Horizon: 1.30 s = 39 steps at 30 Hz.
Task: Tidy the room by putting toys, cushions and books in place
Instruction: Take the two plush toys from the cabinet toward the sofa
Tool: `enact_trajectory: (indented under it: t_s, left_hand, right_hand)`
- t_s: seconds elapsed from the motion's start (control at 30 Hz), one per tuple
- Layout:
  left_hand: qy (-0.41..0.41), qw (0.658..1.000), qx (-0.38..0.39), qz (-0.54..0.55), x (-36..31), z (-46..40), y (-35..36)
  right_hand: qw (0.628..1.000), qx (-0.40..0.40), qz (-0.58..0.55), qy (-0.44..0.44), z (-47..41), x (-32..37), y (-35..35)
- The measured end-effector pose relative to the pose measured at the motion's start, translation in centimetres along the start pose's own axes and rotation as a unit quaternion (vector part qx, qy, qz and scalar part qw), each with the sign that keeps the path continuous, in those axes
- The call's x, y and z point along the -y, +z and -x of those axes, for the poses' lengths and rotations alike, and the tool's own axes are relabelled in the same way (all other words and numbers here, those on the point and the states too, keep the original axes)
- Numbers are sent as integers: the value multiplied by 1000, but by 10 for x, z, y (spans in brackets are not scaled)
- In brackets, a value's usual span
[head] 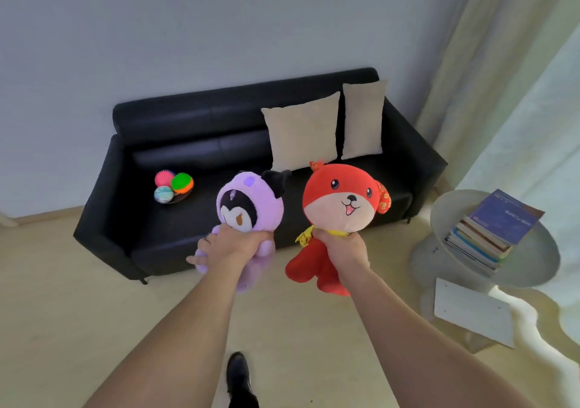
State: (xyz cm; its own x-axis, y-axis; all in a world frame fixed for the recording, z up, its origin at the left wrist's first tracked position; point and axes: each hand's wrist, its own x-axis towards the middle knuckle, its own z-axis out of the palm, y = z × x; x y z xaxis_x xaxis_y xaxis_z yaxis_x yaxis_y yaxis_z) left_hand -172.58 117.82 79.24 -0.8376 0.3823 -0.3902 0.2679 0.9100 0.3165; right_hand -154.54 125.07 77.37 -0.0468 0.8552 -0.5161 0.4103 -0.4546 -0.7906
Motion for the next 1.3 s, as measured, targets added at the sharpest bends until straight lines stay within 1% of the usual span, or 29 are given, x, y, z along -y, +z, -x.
enact_trajectory:
  t_s: [0.1, 0.17, 0.27, 0.37, 0.47, 0.57, 0.63, 0.7, 0.73, 0.8, 0.87, 0.97, 1.03, 1.13, 1.2, 1.3]
  left_hand:
    - [17, 999, 31, -14, -21, -45, -4]
    - [39, 998, 52, -9, -36, -85, -12]
    - [70, 996, 58, 3, -59, -147, -33]
    - [79, 994, 66, 22, -91, -206, -56]
    - [67, 994, 71, 40, -118, -251, -60]
    - [57, 983, 126, 117, -140, -292, -47]
    - [59, 976, 161, 134, -153, -311, -35]
    - [65, 975, 183, 108, -167, -323, -29]
    - [66, 978, 181, 82, -175, -332, -26]
    - [64, 980, 175, 65, -193, -352, -28]
    - [66, 981, 163, 79, -215, -375, -36]
    - [63, 974, 178, 124, -240, -423, -39]
    - [43, 964, 200, 169, -246, -475, -20]
    - [-4, 960, 205, 193, -241, -544, 11]
    - [-38, 952, 226, 203, -239, -555, 8]
    - [-88, 947, 218, 220, -235, -584, 7]
  right_hand:
    - [1000, -14, -1, 19, -29, 24, 31]
    - [999, -33, -4, 13, -53, 43, 53]
    - [998, -59, -13, 18, -83, 83, 79]
    - [997, -77, -16, 20, -111, 122, 105]
    - [995, -86, -41, 28, -134, 142, 123]
    - [993, -95, -51, 51, -159, 152, 135]
    - [991, -101, -52, 74, -181, 159, 138]
    - [989, -104, -61, 88, -205, 170, 141]
    - [987, -106, -71, 93, -219, 176, 143]
    - [988, -98, -84, 88, -244, 191, 148]
    - [989, -84, -92, 73, -273, 212, 155]
    - [992, -68, -99, 45, -316, 237, 168]
    - [993, -51, -100, 40, -342, 251, 179]
    - [994, -35, -89, 47, -374, 265, 199]
    - [996, -20, -75, 43, -385, 272, 209]
    - [998, 0, -43, 37, -408, 277, 233]
